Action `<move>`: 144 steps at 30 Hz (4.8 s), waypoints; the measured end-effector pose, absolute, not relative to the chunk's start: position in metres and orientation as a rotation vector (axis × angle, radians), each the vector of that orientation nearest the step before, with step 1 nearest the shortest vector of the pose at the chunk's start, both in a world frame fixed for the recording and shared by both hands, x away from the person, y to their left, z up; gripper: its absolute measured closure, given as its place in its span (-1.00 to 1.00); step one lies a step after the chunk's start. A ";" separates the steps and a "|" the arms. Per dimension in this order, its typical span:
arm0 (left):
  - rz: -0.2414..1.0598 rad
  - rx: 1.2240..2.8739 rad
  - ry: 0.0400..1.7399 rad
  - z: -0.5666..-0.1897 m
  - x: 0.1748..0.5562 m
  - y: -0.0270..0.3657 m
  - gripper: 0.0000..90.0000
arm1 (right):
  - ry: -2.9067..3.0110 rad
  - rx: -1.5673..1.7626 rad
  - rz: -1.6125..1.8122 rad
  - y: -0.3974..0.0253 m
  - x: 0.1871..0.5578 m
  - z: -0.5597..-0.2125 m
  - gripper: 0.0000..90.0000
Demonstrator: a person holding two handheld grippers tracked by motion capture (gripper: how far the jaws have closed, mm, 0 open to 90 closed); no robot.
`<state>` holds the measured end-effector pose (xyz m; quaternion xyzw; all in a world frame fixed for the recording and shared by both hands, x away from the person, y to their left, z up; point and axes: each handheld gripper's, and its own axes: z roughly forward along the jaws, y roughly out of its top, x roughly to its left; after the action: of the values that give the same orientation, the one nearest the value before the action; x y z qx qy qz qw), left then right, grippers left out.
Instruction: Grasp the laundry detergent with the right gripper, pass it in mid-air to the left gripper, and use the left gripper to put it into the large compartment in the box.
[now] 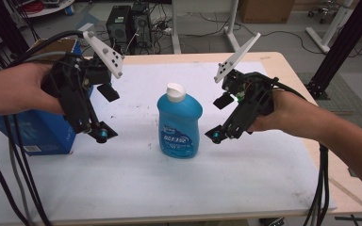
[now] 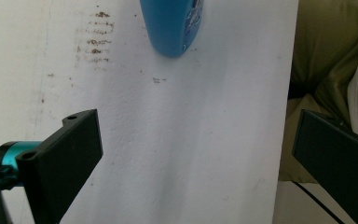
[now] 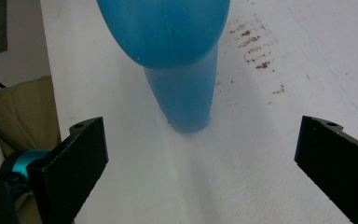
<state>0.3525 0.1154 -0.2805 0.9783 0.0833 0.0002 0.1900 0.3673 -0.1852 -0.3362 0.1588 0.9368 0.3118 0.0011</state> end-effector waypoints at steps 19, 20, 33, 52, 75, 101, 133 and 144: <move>-0.007 2.747 0.248 -0.285 0.355 0.117 -0.96 | 2.901 0.499 1.146 -0.163 0.376 -0.361 -0.96; -0.007 2.747 0.248 -0.285 0.355 0.117 -0.96 | 2.901 0.499 1.146 -0.163 0.376 -0.361 -0.96; -0.012 2.749 0.254 -0.286 0.357 0.117 -0.96 | 2.856 0.463 1.257 -0.153 0.375 -0.374 -0.96; -0.005 2.746 0.274 -0.287 0.357 0.120 -0.96 | 2.768 0.426 1.437 -0.151 0.373 -0.390 -0.61; -0.006 2.747 0.274 -0.287 0.359 0.117 -0.96 | 2.713 0.330 1.460 -0.149 0.366 -0.388 0.00; -0.029 2.779 0.142 -0.254 0.356 0.085 -0.96 | 2.793 0.135 1.420 -0.133 0.365 -0.342 0.01; -0.039 2.833 0.013 -0.233 0.360 0.045 -0.81 | 2.887 0.066 1.395 -0.106 0.364 -0.325 0.00; -0.060 2.853 -0.023 -0.235 0.361 0.037 -0.56 | 2.903 0.071 1.397 -0.107 0.362 -0.323 0.00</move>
<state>0.3605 0.0375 -0.2346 0.9894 -0.0079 -0.0207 0.1433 0.3620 -0.1066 -0.3233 0.0220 0.9001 0.4332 -0.0404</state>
